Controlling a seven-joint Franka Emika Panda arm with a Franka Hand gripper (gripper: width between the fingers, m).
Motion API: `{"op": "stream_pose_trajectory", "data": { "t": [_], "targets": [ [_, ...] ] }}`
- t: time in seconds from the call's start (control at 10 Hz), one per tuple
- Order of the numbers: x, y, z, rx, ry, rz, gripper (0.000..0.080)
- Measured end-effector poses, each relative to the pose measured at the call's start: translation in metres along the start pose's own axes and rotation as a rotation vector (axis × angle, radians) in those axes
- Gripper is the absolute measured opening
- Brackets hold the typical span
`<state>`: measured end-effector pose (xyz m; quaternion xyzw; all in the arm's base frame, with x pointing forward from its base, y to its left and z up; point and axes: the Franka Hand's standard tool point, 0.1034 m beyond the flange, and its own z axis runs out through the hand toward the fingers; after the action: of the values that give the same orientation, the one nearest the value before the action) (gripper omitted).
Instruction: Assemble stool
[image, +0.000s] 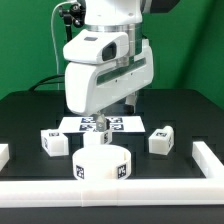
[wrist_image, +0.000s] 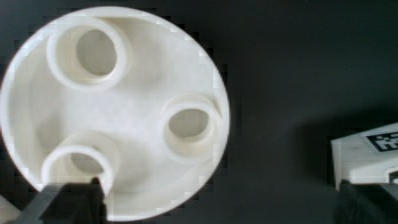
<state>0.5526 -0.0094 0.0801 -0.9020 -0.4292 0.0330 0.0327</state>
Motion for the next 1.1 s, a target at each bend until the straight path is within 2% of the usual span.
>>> {"op": "stream_pose_trajectory", "data": {
  "t": [0.3, 0.4, 0.6, 0.7, 0.8, 1.1],
  "targets": [
    [-0.001, 0.002, 0.003, -0.006, 0.005, -0.016, 0.0649],
    [-0.004, 0.011, 0.012, -0.047, 0.036, -0.066, 0.0649],
    [-0.011, 0.017, 0.030, -0.057, 0.047, -0.067, 0.0649],
    [-0.012, 0.017, 0.036, -0.059, 0.050, -0.063, 0.0649],
    [-0.014, 0.016, 0.042, -0.051, 0.046, -0.061, 0.0649],
    [-0.011, 0.010, 0.047, -0.042, 0.041, -0.064, 0.0649]
  ]
}}
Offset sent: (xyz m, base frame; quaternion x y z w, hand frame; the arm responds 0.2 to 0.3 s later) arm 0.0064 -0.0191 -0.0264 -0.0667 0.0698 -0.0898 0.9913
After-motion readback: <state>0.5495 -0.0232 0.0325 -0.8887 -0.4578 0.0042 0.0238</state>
